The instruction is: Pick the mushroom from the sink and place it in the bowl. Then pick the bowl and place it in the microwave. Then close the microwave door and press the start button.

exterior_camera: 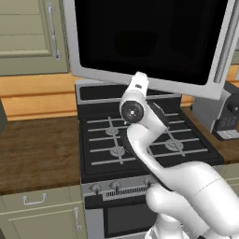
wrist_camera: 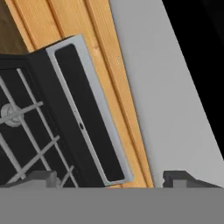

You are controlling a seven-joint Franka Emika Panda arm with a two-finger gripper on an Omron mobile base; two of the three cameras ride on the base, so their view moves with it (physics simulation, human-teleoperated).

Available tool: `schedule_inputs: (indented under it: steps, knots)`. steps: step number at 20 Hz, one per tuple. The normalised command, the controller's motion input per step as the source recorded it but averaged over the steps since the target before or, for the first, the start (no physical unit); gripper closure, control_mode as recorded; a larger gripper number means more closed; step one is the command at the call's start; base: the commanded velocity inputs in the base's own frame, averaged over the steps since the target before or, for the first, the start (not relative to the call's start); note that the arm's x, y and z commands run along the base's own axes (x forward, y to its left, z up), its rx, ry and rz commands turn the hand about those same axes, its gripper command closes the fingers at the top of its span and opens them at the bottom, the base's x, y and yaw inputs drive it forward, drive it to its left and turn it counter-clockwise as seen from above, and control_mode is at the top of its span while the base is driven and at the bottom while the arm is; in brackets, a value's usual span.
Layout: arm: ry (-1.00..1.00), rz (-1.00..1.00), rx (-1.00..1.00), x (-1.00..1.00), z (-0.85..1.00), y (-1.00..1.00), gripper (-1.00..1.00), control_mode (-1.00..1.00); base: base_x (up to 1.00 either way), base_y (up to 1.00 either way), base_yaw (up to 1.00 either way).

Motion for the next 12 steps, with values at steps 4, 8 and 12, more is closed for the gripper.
schedule_inputs:
  steps: [4,8,12]
  knots:
    - [0.24,0.21,0.00,0.87,0.33,-0.24,-1.00,-1.00,0.00,0.00,0.00]
    - [0.21,0.20,0.00,0.90,0.21,-0.24,-1.00,-1.00,0.00,0.00,0.00]
    - [0.16,0.20,0.00,0.86,0.19,-0.21,-1.00,-1.00,0.00,0.00,0.00]
